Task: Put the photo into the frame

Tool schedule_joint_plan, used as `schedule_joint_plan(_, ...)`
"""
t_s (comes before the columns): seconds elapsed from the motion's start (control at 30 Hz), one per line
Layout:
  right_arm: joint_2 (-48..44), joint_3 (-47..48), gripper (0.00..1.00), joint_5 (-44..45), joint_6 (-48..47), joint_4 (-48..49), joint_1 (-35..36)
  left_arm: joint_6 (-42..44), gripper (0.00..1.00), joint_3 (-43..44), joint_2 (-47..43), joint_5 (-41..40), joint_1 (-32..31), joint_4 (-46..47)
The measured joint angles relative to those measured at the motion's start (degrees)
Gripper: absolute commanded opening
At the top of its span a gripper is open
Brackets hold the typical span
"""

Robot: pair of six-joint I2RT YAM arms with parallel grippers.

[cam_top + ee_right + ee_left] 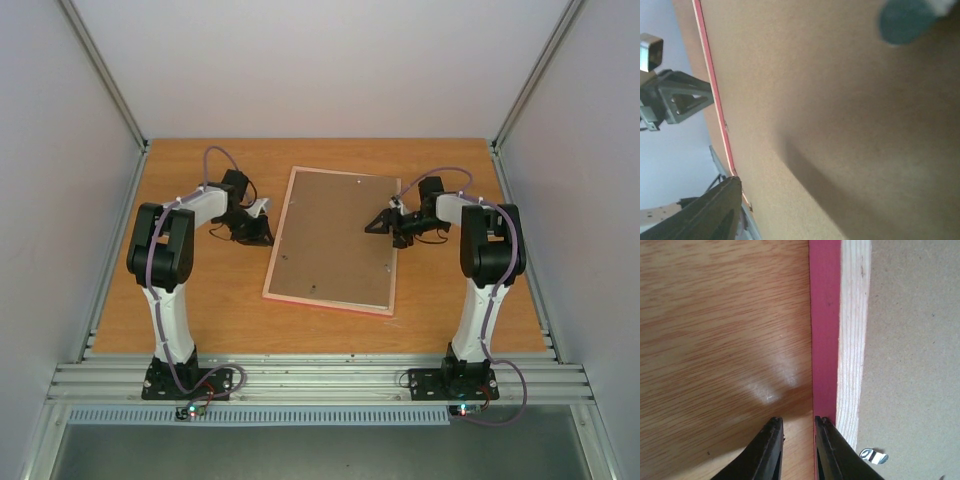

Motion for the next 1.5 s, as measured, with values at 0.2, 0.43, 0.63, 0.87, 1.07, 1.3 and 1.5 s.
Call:
schedule_joint_plan(0.2, -2.97, 2.45, 0.8, 7.72, -1.9, -7.82, 1.18, -0.02, 0.21, 0.11, 0.0, -0.04, -0.07, -0.07)
schedule_joint_plan(0.43, -3.67, 8.33, 0.8, 15.32, -5.11, -17.51, 1.2, -0.04, 0.21, 0.61, 0.0, -0.85, -0.17, -0.37)
schedule_joint_plan(0.63, -4.72, 9.73, 0.64, 21.4, -9.57, -23.12, 1.22, -0.04, 0.23, 0.87, 0.0, -1.75, -0.22, -0.42)
schedule_joint_plan(0.87, -8.09, 8.13, 0.29, 25.35, -13.29, -24.06, 1.66, -0.04, 0.23, 0.87, -0.02, -1.68, -0.2, -0.42)
schedule_joint_plan(1.07, -8.2, 4.98, 0.2, 25.4, -14.34, -22.12, 6.23, -0.04, 0.23, 0.85, -0.07, -1.49, -0.2, -0.39)
schedule_joint_plan(1.3, -5.9, 0.59, 0.18, 24.46, -15.34, -20.06, 9.35, 0.13, 0.23, -1.68, -1.81, -1.25, -0.2, 0.17)
schedule_joint_plan(1.5, -4.22, 3.23, 0.19, 23.89, -16.63, -21.22, 9.16, 1.7, 0.31, -6.6, -7.87, -1.31, 0.07, 0.81)
